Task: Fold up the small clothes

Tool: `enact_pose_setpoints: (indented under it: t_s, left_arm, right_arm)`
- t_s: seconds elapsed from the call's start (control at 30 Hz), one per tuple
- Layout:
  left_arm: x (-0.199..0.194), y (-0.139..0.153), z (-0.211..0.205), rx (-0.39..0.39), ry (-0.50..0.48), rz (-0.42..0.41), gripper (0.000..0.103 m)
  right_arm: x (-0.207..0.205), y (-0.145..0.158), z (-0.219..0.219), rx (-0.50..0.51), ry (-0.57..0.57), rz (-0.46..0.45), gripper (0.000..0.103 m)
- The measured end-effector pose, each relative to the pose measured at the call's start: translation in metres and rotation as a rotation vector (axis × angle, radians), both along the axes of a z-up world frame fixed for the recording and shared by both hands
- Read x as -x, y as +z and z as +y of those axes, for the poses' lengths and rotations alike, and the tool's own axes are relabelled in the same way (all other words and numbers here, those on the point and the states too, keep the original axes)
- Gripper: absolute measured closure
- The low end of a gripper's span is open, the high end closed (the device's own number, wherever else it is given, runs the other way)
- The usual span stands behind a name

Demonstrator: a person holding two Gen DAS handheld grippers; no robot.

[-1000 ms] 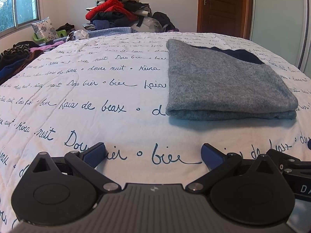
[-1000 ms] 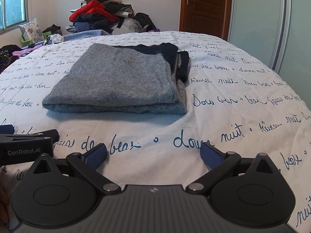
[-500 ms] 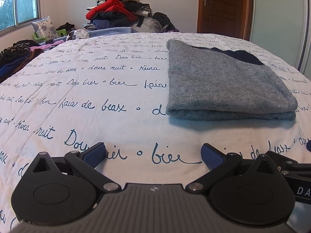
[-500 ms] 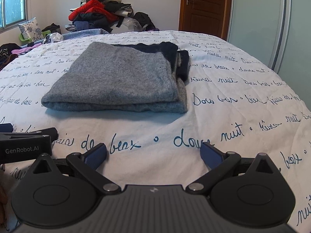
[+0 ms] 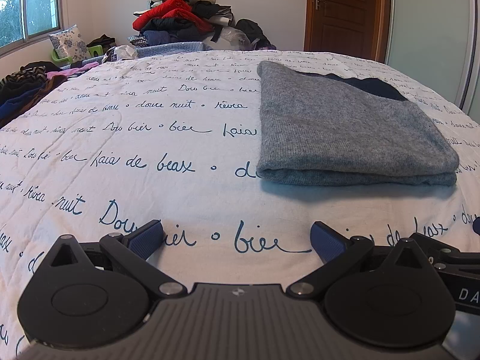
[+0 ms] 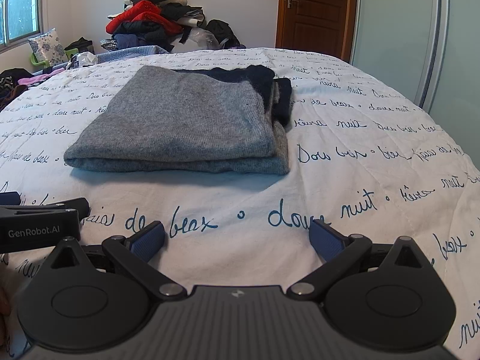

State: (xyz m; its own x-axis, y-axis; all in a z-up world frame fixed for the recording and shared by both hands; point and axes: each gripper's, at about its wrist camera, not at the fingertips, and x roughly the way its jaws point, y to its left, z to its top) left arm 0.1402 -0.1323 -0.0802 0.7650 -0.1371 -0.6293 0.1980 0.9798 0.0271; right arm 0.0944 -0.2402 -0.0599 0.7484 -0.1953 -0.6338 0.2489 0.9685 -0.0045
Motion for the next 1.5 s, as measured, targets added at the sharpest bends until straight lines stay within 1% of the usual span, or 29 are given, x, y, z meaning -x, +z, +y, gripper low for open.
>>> enact_pose_setpoints:
  t_s: [0.43,1.5]
  left_arm:
    - [0.0001,0.0000,0.0000,0.000,0.000,0.000,0.000]
    - [-0.0001,-0.0005,0.0000,0.014,0.001,0.004,0.000]
  right_arm:
    - [-0.0010,-0.0014,0.0003,-0.014,0.001,-0.006,0.000]
    - [-0.0012,-0.0016,0.0001,-0.012,0.000,-0.006,0.000]
